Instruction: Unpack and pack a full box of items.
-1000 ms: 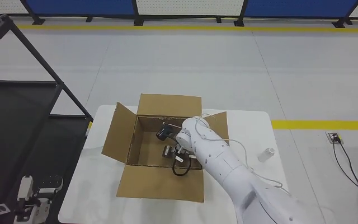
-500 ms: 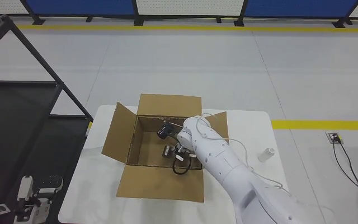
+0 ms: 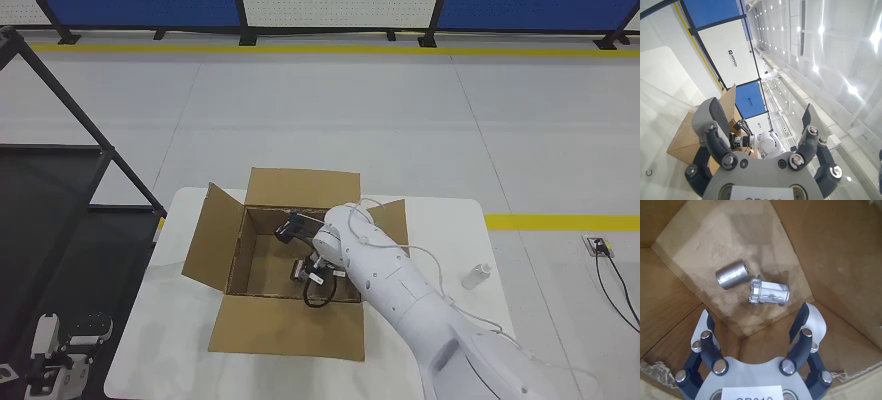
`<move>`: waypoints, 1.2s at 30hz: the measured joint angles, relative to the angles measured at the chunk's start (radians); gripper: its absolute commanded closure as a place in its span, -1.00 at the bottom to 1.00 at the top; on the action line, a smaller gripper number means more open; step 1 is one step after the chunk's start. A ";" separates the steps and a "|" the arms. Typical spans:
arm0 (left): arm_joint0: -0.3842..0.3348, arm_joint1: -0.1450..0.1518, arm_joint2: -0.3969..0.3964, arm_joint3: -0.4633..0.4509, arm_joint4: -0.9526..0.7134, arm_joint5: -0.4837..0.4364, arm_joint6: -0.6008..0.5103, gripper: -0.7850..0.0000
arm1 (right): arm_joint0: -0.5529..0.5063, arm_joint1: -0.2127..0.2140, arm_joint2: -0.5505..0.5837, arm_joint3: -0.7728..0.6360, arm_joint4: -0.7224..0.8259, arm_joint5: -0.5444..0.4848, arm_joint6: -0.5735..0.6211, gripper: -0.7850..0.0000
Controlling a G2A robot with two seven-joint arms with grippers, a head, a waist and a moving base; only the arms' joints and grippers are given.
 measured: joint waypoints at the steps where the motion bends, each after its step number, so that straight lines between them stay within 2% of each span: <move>1: 0.000 0.000 0.000 0.000 0.000 0.000 0.000 -1.00 | 0.000 0.004 0.005 -0.012 0.000 -0.003 -0.011 -1.00; 4: 0.000 0.000 0.000 0.000 0.000 0.000 0.000 -1.00 | -0.003 0.018 0.019 -0.051 -0.006 -0.010 -0.035 -1.00; 9: 0.000 0.000 0.000 0.000 0.000 0.000 0.000 -1.00 | -0.033 0.059 0.055 -0.160 -0.037 0.040 -0.078 -1.00; 12: 0.000 0.000 0.000 0.000 0.000 0.000 0.000 -1.00 | -0.079 0.106 0.101 -0.281 -0.073 0.071 -0.092 -1.00; 15: 0.000 0.000 0.000 0.000 0.000 0.000 0.000 -1.00 | -0.176 0.173 0.178 -0.498 -0.141 0.118 -0.072 -1.00; 18: 0.000 0.000 0.000 0.000 0.000 0.000 0.000 -1.00 | -0.354 0.255 0.301 -0.828 -0.260 0.164 0.001 -1.00; 20: 0.000 0.000 0.000 0.000 0.000 0.000 0.000 -1.00 | -0.517 0.307 0.404 -1.082 -0.358 0.174 0.065 -1.00; 22: 0.000 0.000 0.000 0.000 0.000 0.000 0.000 -1.00 | -0.675 0.343 0.499 -1.315 -0.467 0.200 0.108 -1.00; 25: 0.000 0.000 0.000 0.000 0.000 0.000 0.000 -1.00 | -0.852 0.365 0.588 -1.555 -0.636 0.323 0.106 -1.00; 28: 0.000 0.000 0.000 0.000 0.000 0.000 0.000 -1.00 | -1.006 0.377 0.669 -1.716 -0.751 0.451 0.048 -1.00; 31: 0.000 0.000 0.000 0.000 0.000 0.000 0.000 -1.00 | -1.154 0.383 0.761 -1.827 -0.768 0.574 -0.029 -1.00; 34: 0.000 0.000 0.000 0.000 0.000 0.000 0.000 -1.00 | -1.283 0.383 0.846 -1.859 -0.737 0.695 -0.111 -1.00; 36: 0.000 0.000 0.000 0.000 0.000 0.000 0.000 -1.00 | -1.343 0.382 0.890 -1.848 -0.680 0.739 -0.176 -1.00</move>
